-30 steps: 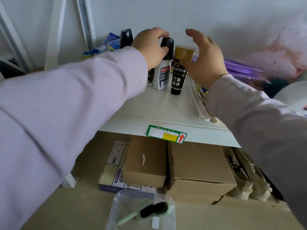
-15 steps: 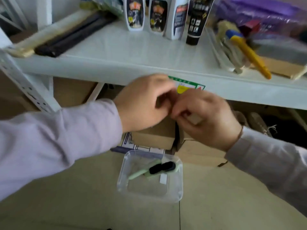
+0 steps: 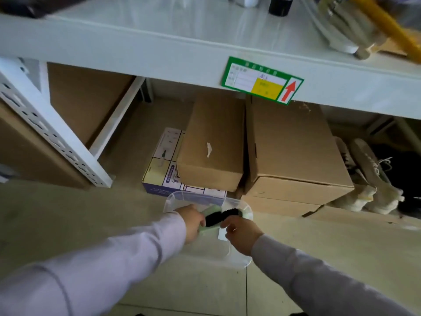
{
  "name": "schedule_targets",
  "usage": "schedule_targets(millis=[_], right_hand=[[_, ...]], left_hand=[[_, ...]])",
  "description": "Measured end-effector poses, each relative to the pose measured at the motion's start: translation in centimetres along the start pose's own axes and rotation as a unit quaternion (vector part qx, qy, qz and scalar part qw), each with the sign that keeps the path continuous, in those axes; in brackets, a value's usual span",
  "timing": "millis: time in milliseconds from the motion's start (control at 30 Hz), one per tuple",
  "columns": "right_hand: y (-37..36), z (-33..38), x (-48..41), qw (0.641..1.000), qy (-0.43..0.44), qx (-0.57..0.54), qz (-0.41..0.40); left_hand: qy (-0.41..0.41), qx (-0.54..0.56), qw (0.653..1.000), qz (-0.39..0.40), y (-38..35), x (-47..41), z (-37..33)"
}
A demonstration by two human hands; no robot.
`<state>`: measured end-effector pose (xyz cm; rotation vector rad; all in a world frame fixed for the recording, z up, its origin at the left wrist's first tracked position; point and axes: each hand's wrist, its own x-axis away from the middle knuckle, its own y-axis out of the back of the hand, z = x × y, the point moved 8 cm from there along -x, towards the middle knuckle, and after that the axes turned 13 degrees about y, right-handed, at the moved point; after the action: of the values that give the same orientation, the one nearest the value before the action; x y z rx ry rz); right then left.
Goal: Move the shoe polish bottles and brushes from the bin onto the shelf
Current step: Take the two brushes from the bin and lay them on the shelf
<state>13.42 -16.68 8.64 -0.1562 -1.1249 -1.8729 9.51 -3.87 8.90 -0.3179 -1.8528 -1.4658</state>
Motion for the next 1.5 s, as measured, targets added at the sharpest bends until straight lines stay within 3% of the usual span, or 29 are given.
schedule_targets(millis=[100, 233, 333, 533, 667, 867, 1067, 1233, 1367, 1500], right_hand=[[-3.3, -2.1, -1.0, 0.987, -0.064, -0.142, 0.028], [-5.6, -2.8, -2.0, 0.937, -0.124, -0.324, 0.035], [-6.1, -2.4, -2.6, 0.918, -0.122, -0.378, -0.001], [-6.4, -2.4, -3.0, 0.872, -0.123, -0.465, -0.096], [-6.1, -2.8, -2.8, 0.871, -0.115, -0.461, -0.126], [-2.7, -1.7, -0.7, 0.832, -0.068, -0.489, -0.253], [1.2, 2.3, 1.1, 0.814, 0.047, -0.484, -0.316], [5.9, 8.2, 5.0, 0.835, 0.250, -0.288, -0.397], [12.7, 15.1, 10.8, 0.750, 0.444, -0.149, -0.468], [18.1, 20.5, 14.5, 0.697, 0.517, -0.121, -0.481]], left_hand=[[0.013, -0.007, 1.000, 0.014, -1.5, -2.1, 0.3], [0.029, -0.044, 0.998, 0.041, -2.9, -4.0, 0.6], [0.033, -0.068, 0.995, 0.061, -4.0, -4.7, 0.5], [0.068, -0.018, 0.997, 0.043, -4.9, -5.2, 0.6], [0.077, 0.087, 0.993, 0.031, -4.2, -5.3, 1.2], [-0.035, 0.200, 0.977, -0.066, -0.3, -2.8, 1.2], [-0.107, 0.308, 0.928, -0.181, 5.1, 1.7, 1.6], [-0.207, 0.366, 0.875, -0.241, 10.2, 7.7, 1.8], [-0.302, 0.374, 0.803, -0.352, 16.1, 15.1, 1.8], [-0.338, 0.391, 0.730, -0.447, 22.3, 21.3, 1.4]])
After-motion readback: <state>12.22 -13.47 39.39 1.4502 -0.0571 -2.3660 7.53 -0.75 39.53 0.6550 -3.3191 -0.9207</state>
